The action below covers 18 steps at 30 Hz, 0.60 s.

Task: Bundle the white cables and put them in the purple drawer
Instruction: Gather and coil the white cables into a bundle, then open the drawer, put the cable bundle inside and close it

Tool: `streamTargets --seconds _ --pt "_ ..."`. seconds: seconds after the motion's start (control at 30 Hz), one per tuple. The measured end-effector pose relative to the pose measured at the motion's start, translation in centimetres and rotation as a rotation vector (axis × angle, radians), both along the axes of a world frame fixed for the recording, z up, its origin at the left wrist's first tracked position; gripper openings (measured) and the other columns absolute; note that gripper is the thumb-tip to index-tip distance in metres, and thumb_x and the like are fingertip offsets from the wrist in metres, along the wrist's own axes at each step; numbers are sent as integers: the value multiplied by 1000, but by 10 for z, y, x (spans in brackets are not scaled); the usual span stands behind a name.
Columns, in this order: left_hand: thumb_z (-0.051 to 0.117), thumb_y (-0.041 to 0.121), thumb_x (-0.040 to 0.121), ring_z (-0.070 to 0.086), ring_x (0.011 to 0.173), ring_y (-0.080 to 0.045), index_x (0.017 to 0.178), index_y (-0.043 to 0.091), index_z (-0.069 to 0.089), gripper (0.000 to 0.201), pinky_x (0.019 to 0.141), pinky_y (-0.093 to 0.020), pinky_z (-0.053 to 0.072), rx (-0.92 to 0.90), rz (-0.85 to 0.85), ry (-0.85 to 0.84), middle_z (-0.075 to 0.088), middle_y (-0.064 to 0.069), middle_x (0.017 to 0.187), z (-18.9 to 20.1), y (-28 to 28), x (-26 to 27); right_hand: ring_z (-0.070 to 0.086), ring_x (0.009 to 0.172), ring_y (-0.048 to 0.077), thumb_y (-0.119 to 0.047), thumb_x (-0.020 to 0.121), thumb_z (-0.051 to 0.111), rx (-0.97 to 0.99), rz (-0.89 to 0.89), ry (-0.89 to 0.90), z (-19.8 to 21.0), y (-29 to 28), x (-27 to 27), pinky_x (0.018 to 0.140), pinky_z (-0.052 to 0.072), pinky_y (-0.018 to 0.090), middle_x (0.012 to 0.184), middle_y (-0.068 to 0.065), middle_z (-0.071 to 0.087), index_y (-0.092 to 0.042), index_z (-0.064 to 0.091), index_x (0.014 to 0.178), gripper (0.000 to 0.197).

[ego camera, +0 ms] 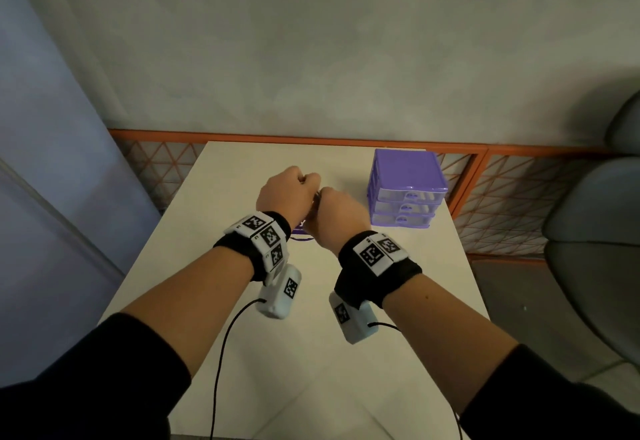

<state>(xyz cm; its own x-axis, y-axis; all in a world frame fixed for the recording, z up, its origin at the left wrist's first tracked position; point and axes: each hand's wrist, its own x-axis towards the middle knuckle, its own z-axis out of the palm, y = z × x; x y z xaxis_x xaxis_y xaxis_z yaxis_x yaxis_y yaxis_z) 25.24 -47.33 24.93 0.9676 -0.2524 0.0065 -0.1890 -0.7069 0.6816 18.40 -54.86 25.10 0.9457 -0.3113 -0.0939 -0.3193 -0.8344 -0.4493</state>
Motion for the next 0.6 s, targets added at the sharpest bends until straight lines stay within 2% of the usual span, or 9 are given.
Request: streamTargets --seconds 0.1,0.17,0.2,0.27,0.33,0.4,0.43,0.5,0.6 --pt "43 37 83 44 59 -26 58 16 37 33 53 -31 31 49 -69 -13 48 -3 59 -1 -3 -4 61 72 30 -25 85 60 144 -56 -4 -13 -2 0 60 47 36 91 15 68 -6 55 87 20" --pt "44 34 84 41 57 -24 57 16 34 34 53 -31 30 22 -142 -27 44 -2 56 -3 -4 -5 65 67 33 -19 82 65 360 -95 36 -17 -2 -3 61 57 42 84 21 70 2 59 85 22" --pt "45 33 85 39 56 -23 56 17 33 35 53 -32 31 -22 -178 -26 41 -1 55 -3 -5 -6 63 58 31 -17 81 66 474 -112 48 -17 -3 -5 58 57 41 77 22 69 4 60 82 22" --pt "46 31 86 37 55 -21 56 15 34 36 55 -34 34 -116 -238 -24 39 -1 53 -5 -8 -7 54 42 26 -17 81 69 620 -132 63 -18 -8 -11 49 50 34 62 18 61 2 57 69 25" --pt "47 35 88 38 55 -20 57 15 38 38 57 -37 38 -154 -286 -14 39 -1 53 -5 -12 -10 50 37 22 -21 81 69 659 -144 65 -19 -14 -15 46 46 31 56 14 55 -3 56 62 29" --pt "46 45 91 42 55 -19 60 17 43 42 58 -34 39 -140 -340 27 44 1 55 -7 -16 -11 49 36 20 -26 83 67 672 -177 66 -24 -23 -17 44 45 28 53 8 53 -6 54 60 33" --pt "44 50 91 47 57 -19 64 17 49 44 60 -33 41 -111 -372 52 51 -1 59 -6 -17 -12 49 36 21 -28 83 67 678 -201 72 -28 -27 -18 44 45 27 52 7 53 -7 52 59 35" --pt "37 57 91 59 69 -23 83 13 63 52 68 -35 47 -22 -433 84 65 -7 76 -8 -16 -10 52 39 24 -30 83 67 723 -293 58 -39 -36 -21 51 48 32 51 7 53 -8 51 59 36" --pt "37 49 95 62 81 -20 105 17 64 43 75 -33 47 50 -455 40 69 -4 95 -16 -15 3 55 44 27 -24 82 68 907 -503 -31 -57 -46 -29 57 51 37 48 8 60 -5 57 60 31"
